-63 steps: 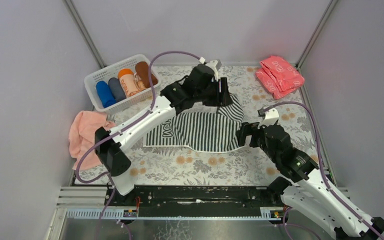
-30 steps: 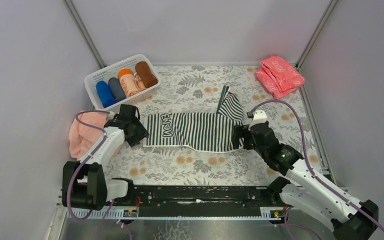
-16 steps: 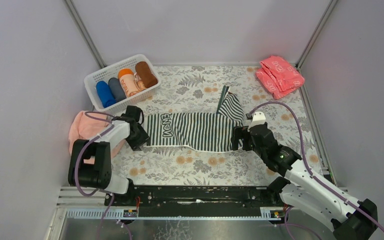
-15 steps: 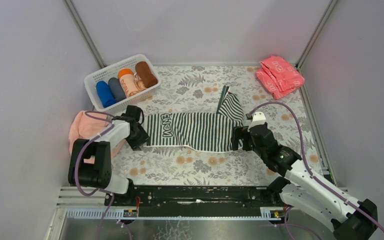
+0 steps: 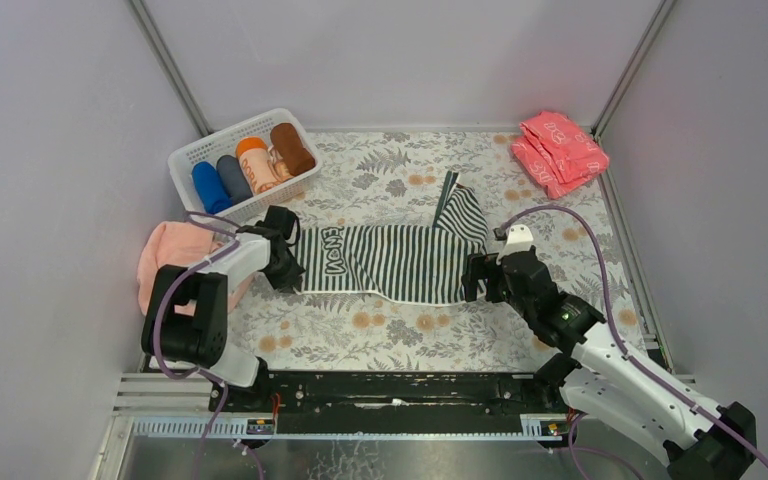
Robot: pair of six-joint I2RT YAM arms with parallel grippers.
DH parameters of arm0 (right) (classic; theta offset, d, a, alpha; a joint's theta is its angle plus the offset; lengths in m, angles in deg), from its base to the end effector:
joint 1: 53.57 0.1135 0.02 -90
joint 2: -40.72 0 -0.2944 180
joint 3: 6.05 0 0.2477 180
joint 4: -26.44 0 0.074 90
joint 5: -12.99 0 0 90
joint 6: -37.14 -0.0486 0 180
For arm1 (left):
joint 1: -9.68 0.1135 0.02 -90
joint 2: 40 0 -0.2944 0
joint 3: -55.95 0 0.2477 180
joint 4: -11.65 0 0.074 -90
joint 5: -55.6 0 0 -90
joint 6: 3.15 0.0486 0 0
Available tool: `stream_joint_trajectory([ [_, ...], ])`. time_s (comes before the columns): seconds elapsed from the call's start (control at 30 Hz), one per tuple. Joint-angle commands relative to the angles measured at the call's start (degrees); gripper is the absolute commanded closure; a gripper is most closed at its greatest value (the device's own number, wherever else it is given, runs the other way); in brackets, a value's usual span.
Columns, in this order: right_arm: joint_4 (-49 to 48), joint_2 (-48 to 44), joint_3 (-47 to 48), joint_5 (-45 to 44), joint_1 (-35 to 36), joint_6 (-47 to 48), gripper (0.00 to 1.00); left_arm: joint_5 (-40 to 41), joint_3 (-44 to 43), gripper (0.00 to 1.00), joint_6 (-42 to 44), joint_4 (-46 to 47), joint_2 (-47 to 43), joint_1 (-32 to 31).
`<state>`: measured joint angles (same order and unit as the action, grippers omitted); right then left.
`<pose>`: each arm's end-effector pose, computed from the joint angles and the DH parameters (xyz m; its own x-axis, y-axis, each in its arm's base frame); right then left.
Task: Roll the towels
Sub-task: Flatten out the towel at the center of the board.
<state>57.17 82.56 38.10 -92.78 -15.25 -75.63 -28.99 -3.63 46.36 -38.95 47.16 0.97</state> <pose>0.1293 0.0854 0.2624 -0.5027 0.0775 -0.8610 -0.2328 0.9471 0.2211 0.2478 -0.0333 0.1731 -0.8213 -0.5281 -0.2157 -0.5281 0.8469 -0.0628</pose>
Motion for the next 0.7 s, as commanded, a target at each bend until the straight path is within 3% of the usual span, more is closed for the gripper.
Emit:
stream_joint_trajectory([
  [0.0, -2.73, 1.08, 0.02, -0.69, -0.18, -1.34, 0.01, 2.89, 2.12, 0.99, 0.02, 2.25, 2.92, -0.08],
  [0.37, 1.65, 13.52, 2.74, -5.55, -1.46, -5.36, 0.04, 8.82, -10.19, 1.0, 5.21, -11.32, -15.45, 0.01],
  [0.67, -6.3, 22.03, 2.19, 5.2, -8.31, -6.05, 0.12, 13.0, -14.33, 1.0, 7.2, -14.85, -22.44, 0.19],
])
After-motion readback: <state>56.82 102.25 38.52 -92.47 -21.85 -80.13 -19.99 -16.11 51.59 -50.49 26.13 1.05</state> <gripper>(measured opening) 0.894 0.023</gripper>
